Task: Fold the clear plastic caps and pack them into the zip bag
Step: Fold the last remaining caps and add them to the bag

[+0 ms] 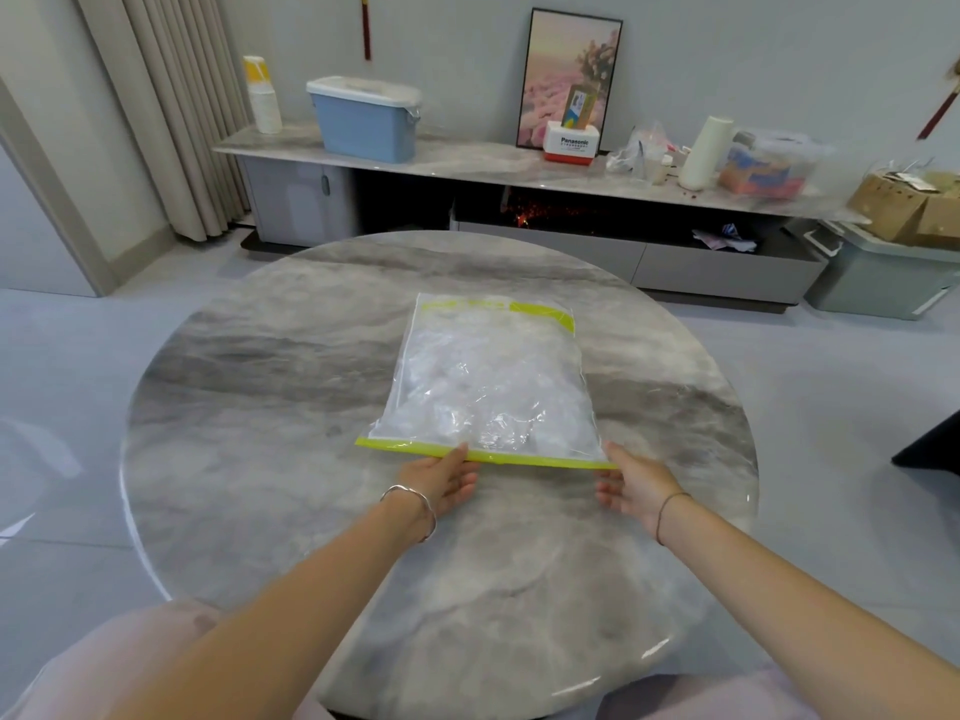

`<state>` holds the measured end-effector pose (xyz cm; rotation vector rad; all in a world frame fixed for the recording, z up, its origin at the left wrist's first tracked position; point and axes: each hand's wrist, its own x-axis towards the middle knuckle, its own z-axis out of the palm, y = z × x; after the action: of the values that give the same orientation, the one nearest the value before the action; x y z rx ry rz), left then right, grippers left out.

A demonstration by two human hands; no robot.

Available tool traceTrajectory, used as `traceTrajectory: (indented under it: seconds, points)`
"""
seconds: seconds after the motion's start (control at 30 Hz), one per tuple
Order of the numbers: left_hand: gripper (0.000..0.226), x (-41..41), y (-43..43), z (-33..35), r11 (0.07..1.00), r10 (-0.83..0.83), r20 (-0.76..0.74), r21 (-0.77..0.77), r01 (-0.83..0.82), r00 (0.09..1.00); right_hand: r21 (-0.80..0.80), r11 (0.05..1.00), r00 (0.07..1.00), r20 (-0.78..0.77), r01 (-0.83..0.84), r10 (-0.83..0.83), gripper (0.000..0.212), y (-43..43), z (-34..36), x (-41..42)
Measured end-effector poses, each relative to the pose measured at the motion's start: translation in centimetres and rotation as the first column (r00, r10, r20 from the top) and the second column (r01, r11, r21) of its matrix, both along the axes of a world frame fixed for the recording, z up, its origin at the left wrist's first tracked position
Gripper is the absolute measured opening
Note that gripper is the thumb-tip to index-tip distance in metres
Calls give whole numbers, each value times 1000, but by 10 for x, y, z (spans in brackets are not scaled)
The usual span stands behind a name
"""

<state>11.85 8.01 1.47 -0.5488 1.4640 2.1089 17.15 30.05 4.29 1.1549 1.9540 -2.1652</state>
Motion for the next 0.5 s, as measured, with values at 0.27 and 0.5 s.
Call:
traceTrajectory:
  seconds: [0.27, 0.5]
  points:
    - [18, 7, 17, -4, 997, -77, -9, 9, 77, 997, 75, 992, 994, -26, -103, 106, 24, -11, -5, 4]
    - [21, -2, 9, -1, 999, 47, -27, -6, -47, 999, 122, 992, 996, -80, -36, 46, 22, 1, -7, 2]
